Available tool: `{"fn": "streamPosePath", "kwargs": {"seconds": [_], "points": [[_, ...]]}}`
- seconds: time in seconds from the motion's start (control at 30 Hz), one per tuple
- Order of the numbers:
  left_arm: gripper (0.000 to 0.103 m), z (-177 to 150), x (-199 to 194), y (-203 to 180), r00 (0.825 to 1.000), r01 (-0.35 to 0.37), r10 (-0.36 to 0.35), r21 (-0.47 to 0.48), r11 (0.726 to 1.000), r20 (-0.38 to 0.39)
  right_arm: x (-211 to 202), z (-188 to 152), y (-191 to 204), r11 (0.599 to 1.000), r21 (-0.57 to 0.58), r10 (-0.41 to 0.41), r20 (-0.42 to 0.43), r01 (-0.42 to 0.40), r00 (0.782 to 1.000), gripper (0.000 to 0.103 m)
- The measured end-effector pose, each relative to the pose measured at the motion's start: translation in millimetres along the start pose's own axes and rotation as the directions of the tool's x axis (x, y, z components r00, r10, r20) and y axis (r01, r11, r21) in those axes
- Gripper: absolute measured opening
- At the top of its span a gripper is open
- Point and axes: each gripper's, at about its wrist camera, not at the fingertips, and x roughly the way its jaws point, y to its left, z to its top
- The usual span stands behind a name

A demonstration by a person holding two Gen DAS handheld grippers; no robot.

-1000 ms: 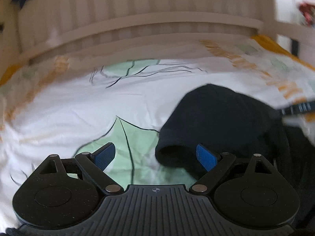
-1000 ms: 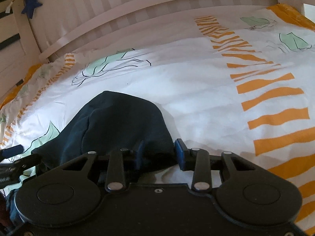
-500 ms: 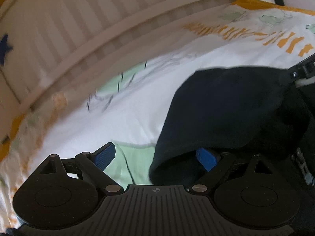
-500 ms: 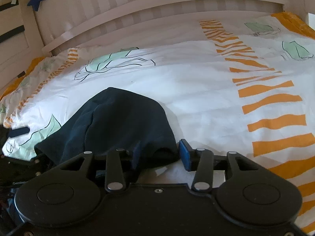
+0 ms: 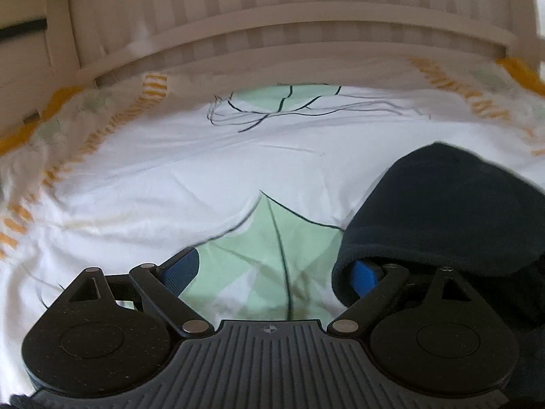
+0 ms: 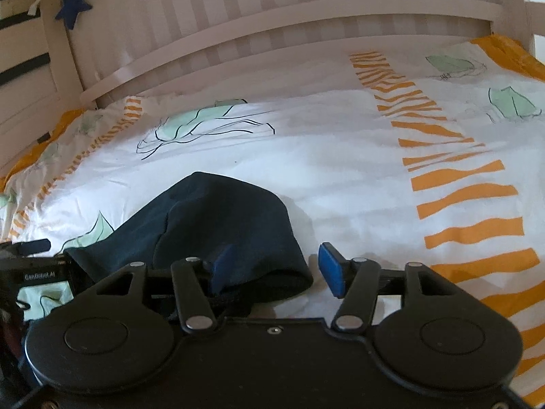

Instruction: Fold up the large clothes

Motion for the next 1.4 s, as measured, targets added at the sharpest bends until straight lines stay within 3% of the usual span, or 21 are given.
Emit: {"fn": "streamPosePath", "kwargs": {"seconds": [0.03, 0.1, 0.13, 0.17, 0.27, 0.37, 0.53, 0.73, 0.83, 1.03, 1.17, 1.27, 1.4], "points": [[0.091, 1, 5, 8, 0.999, 0.04, -0.042, -0.088, 0.995, -0.028, 0, 0, 0, 1.0, 0.002, 0.001, -0.002, -0.001, 1.0, 0.062], [0.091, -2, 13, 28, 0.988, 0.092, -0.125, -0.313, 0.945, -0.087, 0, -1, -1, 1.0, 0.006, 0.006, -0.007, -0.006, 1.0, 0.062], [0.091, -5, 18, 38, 0.981, 0.106, -0.159, -0.391, 0.914, -0.107, 0, -1, -2, 1.0, 0.01, 0.007, -0.01, -0.007, 1.0, 0.063], [0.092, -7, 21, 42, 0.978, 0.112, -0.174, -0.416, 0.903, -0.116, 1, -1, -3, 1.0, 0.016, 0.008, -0.011, -0.008, 1.0, 0.063], [0.092, -6, 19, 26, 0.985, 0.084, -0.116, -0.238, 0.968, -0.126, 6, -3, -5, 1.0, 0.023, -0.006, -0.035, 0.006, 0.999, 0.063], [0.092, -7, 15, 15, 0.99, 0.061, -0.075, -0.118, 0.991, -0.12, 18, -9, -9, 0.999, 0.042, -0.019, -0.09, 0.023, 0.996, 0.063], [0.093, -3, 9, 4, 0.995, 0.01, -0.008, 0.019, 1.0, -0.098, 20, -15, -8, 1.0, 0.028, -0.011, -0.073, 0.013, 0.997, 0.07], [0.093, 2, 4, -14, 0.996, -0.022, 0.039, 0.223, 0.975, -0.074, 22, -17, -3, 1.0, -0.007, -0.011, -0.071, 0.011, 0.997, 0.077], [0.093, 7, 4, -10, 0.994, -0.01, 0.034, 0.223, 0.975, -0.104, 23, -18, -3, 1.0, -0.008, -0.009, -0.071, 0.008, 0.997, 0.078], [0.093, 14, 4, 0, 0.986, 0.016, 0.006, 0.124, 0.992, -0.169, 22, -19, -5, 1.0, -0.002, -0.001, -0.068, 0.001, 0.998, 0.078], [0.093, 10, 2, 6, 0.982, 0.045, -0.021, 0.125, 0.991, -0.188, 23, -19, -5, 1.0, 0.0, 0.001, -0.068, -0.001, 0.998, 0.079], [0.093, 10, -1, 11, 0.983, 0.063, -0.043, 0.107, 0.992, -0.181, 23, -19, -4, 1.0, 0.0, 0.002, -0.068, -0.002, 0.998, 0.079], [0.093, 16, -14, 17, 0.988, 0.07, -0.067, 0.011, 0.998, -0.137, 23, -20, -4, 1.0, 0.0, 0.002, -0.068, -0.002, 0.998, 0.079]]}}
